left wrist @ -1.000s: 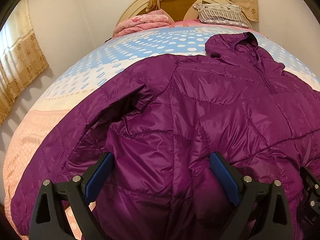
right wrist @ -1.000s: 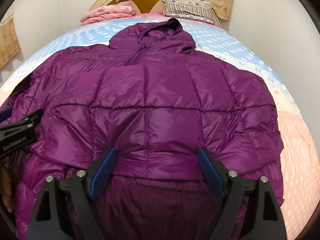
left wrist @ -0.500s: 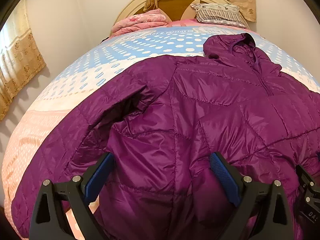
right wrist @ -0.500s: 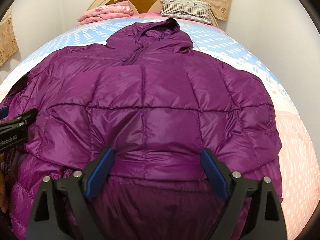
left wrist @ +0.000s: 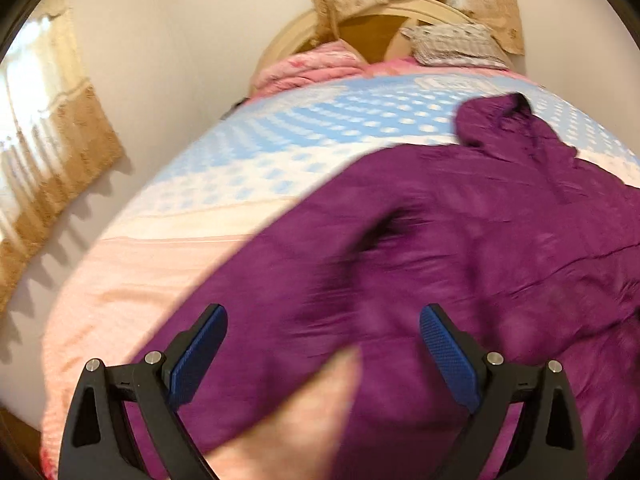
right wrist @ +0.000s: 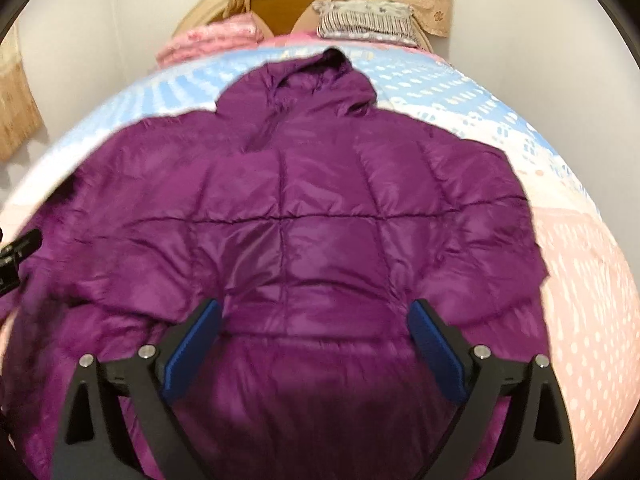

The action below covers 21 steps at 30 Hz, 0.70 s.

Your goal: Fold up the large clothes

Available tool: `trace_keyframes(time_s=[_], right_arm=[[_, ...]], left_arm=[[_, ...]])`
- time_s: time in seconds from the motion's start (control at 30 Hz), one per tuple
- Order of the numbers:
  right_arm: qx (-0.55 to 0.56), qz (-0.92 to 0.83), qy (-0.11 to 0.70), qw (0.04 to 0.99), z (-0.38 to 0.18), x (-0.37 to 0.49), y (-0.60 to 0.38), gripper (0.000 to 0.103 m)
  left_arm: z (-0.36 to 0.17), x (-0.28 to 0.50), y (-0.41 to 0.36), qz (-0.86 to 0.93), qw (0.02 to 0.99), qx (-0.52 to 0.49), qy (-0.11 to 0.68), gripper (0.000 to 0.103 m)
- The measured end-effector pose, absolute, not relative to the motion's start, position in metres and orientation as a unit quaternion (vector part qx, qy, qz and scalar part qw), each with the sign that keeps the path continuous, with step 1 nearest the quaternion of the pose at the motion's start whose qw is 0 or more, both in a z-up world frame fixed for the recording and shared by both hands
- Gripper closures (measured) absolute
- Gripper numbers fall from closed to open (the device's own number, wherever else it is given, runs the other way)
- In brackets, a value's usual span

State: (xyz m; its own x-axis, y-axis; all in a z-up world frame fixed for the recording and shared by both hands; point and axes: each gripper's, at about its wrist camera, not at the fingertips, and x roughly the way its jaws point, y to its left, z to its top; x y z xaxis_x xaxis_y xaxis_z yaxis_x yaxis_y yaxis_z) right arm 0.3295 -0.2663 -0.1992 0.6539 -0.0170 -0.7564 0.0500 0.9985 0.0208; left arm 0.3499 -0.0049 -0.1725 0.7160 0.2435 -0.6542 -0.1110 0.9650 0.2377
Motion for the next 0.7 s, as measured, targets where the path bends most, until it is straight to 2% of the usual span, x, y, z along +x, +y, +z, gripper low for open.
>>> trace_keyframes(time_s=[0.23, 0.43, 0.63, 0.7], right_arm=[[-0.003, -0.043, 0.408, 0.912, -0.191, 0.267, -0.291, 0.006], [0.001, -0.059, 0.398, 0.916, -0.203, 0.233, -0.305, 0.006], [-0.011, -0.063, 0.408, 0.911, -0.216, 0.236, -0.301, 0.006], [-0.016, -0.063, 0.406, 0.912, -0.216, 0.237, -0.299, 0.006]], left_arm=[[-0.170, 0.284, 0.132, 0.209, 0.904, 0.067, 0.367, 0.006], [-0.201, 0.233, 0.229, 0.275, 0.867, -0.011, 0.415, 0.006], [-0.222, 0.223, 0.239, 0.254, 0.863, -0.069, 0.432, 0.006], [-0.221, 0.229, 0.227, 0.227, 0.872, -0.073, 0.427, 0.015]])
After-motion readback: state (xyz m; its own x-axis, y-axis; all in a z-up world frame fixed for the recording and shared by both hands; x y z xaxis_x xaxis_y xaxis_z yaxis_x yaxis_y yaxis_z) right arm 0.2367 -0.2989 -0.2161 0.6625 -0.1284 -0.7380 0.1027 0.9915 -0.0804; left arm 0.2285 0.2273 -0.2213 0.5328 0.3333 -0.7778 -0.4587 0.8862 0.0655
